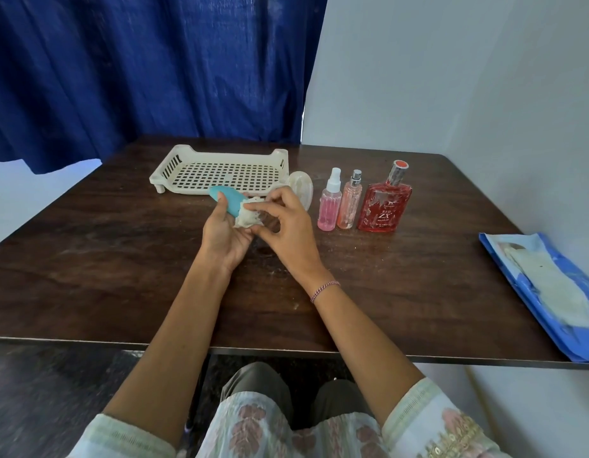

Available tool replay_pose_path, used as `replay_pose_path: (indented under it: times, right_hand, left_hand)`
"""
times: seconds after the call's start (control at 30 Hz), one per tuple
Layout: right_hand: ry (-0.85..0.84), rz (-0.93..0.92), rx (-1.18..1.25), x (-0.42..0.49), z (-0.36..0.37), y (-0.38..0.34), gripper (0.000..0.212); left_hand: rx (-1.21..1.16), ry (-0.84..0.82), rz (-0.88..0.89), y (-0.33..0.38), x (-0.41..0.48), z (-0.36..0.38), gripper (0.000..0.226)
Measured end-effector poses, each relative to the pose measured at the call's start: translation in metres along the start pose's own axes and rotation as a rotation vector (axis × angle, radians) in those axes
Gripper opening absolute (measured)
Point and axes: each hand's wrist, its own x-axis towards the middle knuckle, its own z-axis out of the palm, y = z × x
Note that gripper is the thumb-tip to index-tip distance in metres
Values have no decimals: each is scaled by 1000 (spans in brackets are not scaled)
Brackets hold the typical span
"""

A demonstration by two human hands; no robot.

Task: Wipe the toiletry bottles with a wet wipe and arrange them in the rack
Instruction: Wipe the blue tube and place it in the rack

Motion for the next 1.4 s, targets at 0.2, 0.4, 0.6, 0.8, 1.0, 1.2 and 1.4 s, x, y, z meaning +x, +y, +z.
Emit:
replay_pose_path:
  times: [0.2,0.4,0.6,0.8,1.0,1.2,1.4]
  right_hand:
    - [-73,-201,-168,-2,0,4,26]
    - [-122,-276,-359,-5,9,1,24]
    - [15,-124,-159,-2,-2,1,21]
    - [65,156,66,5,-9,11,21]
    - [23,194,237,3,-9,9,28]
    - [-45,6,150,2,-3,9,36]
    - [77,84,85,2,-6,9,25]
  left_hand:
    - [121,55,26,-2,-3,6,47]
    - [199,99,83,-5,-4,6,41]
    - [232,64,83,-8,0,4,49]
    - [220,54,69,-6,4,0,50]
    - [61,18,25,-3,7,-7,49]
    - [21,-4,21,-1,9,-11,52]
    - [28,-17,-38,-5,8,-10,49]
